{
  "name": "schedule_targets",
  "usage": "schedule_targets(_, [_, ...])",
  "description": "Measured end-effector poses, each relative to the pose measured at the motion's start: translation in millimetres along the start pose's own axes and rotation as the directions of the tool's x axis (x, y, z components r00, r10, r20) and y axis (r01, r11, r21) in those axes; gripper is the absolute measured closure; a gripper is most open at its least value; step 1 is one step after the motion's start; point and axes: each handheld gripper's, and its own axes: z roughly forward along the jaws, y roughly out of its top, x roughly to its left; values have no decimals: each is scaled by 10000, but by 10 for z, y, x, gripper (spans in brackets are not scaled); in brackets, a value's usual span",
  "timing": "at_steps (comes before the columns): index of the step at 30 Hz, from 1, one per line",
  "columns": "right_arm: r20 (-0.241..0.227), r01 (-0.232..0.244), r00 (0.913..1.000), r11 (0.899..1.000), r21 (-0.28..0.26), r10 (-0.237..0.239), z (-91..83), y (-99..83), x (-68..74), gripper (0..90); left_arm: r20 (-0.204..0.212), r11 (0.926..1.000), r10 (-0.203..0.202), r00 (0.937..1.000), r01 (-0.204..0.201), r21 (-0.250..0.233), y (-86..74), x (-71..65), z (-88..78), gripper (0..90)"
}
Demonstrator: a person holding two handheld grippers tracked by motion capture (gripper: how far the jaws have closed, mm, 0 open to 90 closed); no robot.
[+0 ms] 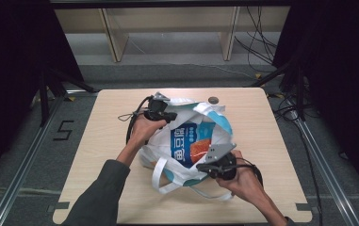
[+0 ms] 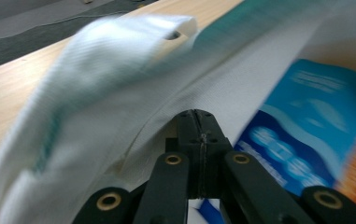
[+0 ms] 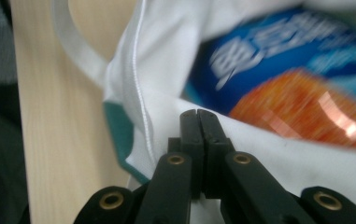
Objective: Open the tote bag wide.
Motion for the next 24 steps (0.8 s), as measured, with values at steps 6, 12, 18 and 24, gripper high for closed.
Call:
schedule_targets(6, [-314, 125, 9995, 9951, 986, -95, 243, -329, 119, 900, -415, 9957, -722, 9965, 744, 553, 57, 106, 281, 895])
schedule_targets(12, [-289, 92, 9995, 9997, 220, -85, 64, -175, 39, 900, -321, 9982, -261, 9991, 278, 531, 80, 76, 147, 894])
schedule_targets(18, [641, 334, 9977, 9748, -2206, -196, -479, 220, -305, 900, 324, 9993, 366, 9988, -367, 36, 71, -12, -266, 880])
schedule_targets(24, [1436, 1, 9890, 9696, -2447, 361, -520, 356, -818, 900, 329, 9974, 643, 9974, -632, -355, -79, 35, -596, 878])
